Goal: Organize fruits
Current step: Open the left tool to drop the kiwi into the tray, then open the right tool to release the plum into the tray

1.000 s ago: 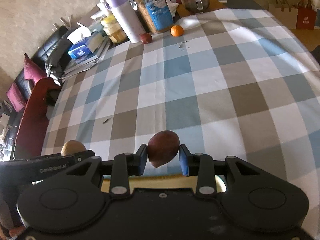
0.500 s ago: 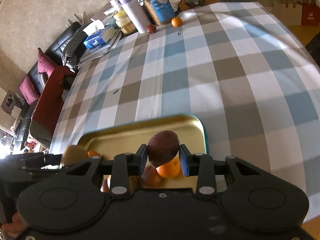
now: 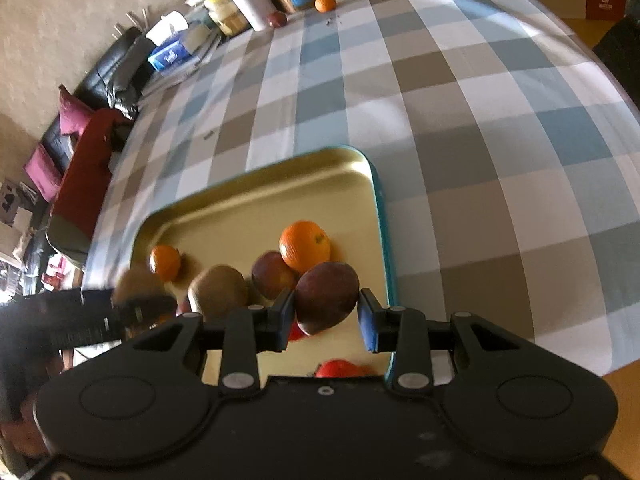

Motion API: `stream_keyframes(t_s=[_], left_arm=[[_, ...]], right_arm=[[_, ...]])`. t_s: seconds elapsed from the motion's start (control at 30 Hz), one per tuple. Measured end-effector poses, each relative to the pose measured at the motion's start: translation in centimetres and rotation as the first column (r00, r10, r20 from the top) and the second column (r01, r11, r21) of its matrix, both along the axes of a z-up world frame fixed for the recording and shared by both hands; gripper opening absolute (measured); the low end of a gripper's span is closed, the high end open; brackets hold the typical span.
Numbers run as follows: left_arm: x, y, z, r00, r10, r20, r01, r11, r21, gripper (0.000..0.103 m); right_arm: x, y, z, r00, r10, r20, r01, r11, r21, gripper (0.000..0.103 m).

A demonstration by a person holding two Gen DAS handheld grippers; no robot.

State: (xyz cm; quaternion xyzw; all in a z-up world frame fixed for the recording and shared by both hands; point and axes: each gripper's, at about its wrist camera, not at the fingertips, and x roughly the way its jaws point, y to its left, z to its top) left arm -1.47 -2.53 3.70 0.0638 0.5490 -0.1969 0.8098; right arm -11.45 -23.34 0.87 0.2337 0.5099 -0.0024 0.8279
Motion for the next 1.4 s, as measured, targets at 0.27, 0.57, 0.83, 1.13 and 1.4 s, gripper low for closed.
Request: stream_keyframes(t_s=[0.27,0.57,0.83,1.13,1.4], left_arm=[[3.4,-0.9,-0.7,1.0,0.029,0.005,-0.029,0.999,-0.018,0.061],[5.9,-2.1,-2.3,0.999,0.029,-0.018,-0.028,1.0,0.005,0.061],[6.2,-2.4,-2.8,0.999,0.021,-0.026,-0.021,1.0,0.004,0.06],[3.4,-1.8,0.3,0.996,0.009,0.092,-0.01,1.0,0.009,0.061],[-0.5,-1.8,0.1,0.992,-0.011,0.126,0.007,1.0,0.03,0.061]], right_arm=[[0.0,0.9,-0.6,0.999,0.024,-0.028,-0.024,1.0,-0.002,0.036],[1.1,1.6,-0.6,0.999,0.045,-0.025,-0.046,0.999,-0.017,0.036],[1.7,1.9,-0.8,0.998,0.058,-0.023,-0.058,0.998,-0.018,0.036],[2.3,1.4,-0.4,0.999,0.041,0.0,-0.041,0.998,-0.043,0.036],[4.8,1.3,0.0,0.999,0.011,0.046,-0.005,0.993,-0.116,0.036]])
